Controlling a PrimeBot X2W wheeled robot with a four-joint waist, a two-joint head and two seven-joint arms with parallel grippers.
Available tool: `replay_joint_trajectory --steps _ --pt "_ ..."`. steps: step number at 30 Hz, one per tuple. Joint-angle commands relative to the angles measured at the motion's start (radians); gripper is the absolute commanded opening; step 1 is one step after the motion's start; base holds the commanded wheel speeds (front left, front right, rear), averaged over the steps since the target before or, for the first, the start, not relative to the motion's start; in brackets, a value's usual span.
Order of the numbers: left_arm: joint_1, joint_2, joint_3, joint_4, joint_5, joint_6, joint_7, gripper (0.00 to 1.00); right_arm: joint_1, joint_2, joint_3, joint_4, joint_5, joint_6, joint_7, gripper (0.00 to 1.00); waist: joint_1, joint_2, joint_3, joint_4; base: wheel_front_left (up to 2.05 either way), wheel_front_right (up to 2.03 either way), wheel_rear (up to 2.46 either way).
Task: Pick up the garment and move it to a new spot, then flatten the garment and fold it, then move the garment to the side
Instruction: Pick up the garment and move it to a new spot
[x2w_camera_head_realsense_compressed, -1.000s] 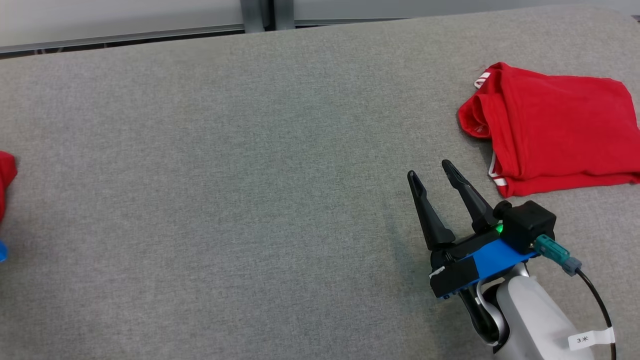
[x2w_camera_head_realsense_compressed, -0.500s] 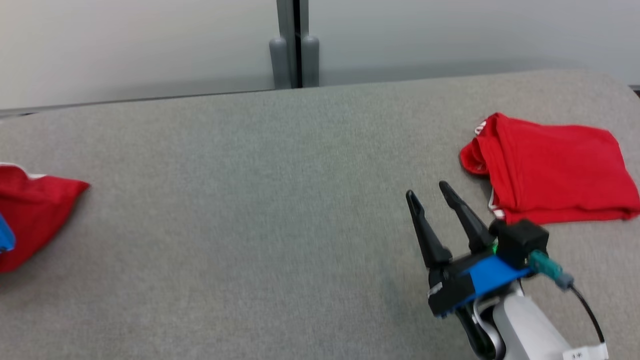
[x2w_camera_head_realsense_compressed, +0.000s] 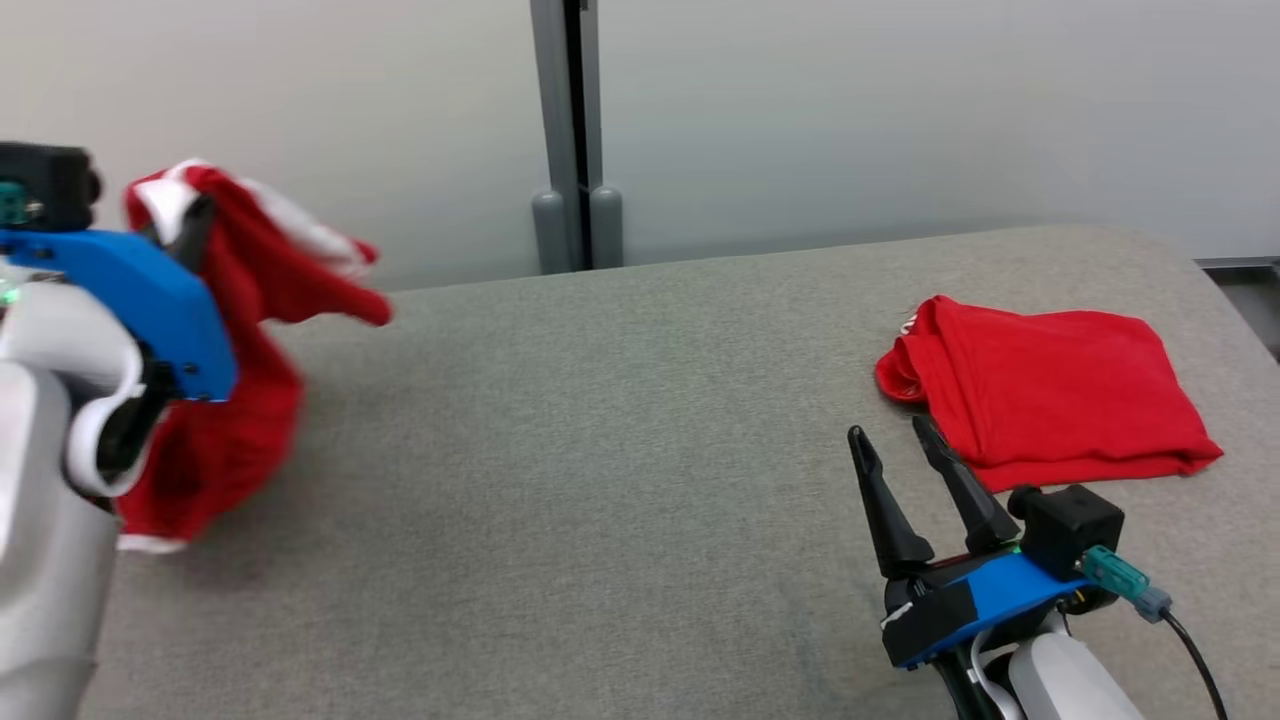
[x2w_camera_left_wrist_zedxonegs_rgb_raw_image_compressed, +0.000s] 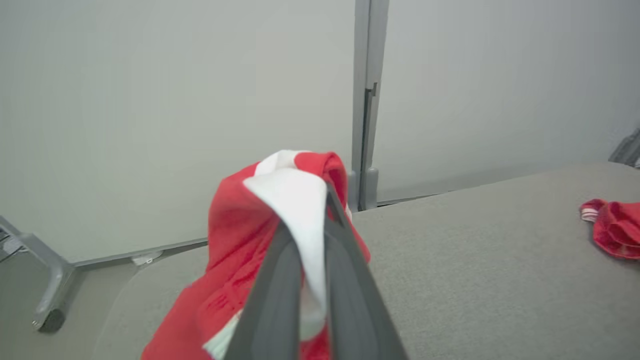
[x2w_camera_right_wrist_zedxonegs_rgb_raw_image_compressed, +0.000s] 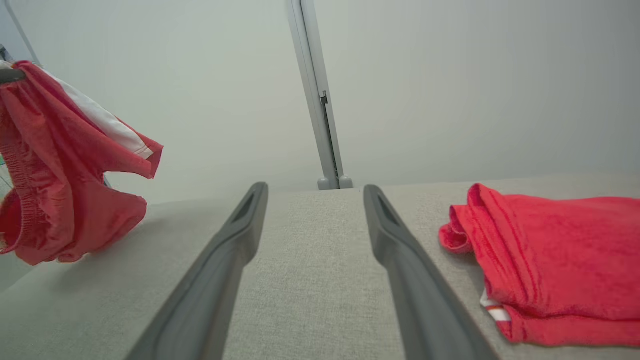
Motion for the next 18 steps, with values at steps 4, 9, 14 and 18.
replay_joint_trajectory --steps 4,9,14,18 --pt "0.047 -0.059 -0.012 -0.207 -0.054 0.012 0.023 0.0 0.015 -0.016 -0.036 -0.012 -0.01 0.0 -0.003 1.0 0.0001 0.0002 -0.019 -0.048 0.0 0.0 0.0" --pt "0.105 -0.116 -0.026 -0.374 -0.091 0.035 0.02 0.0 0.027 -0.035 -0.069 -0.038 -0.008 0.0 -0.003 1.0 0.0001 0.0002 -0.01 -0.077 0.0 0.0 0.0" --pt "0.211 -0.173 -0.083 -0.398 -0.081 0.039 -0.042 0.0 0.029 -0.047 -0.078 -0.042 -0.006 0.0 -0.003 1.0 0.0001 0.0002 0.014 -0.091 0.0 0.0 0.0" --pt "0.269 -0.211 -0.111 -0.324 -0.039 0.039 -0.166 0.0 0.026 -0.052 -0.071 -0.035 -0.007 0.0 -0.003 1.0 0.0001 0.0002 0.028 -0.093 0.0 0.0 0.0"
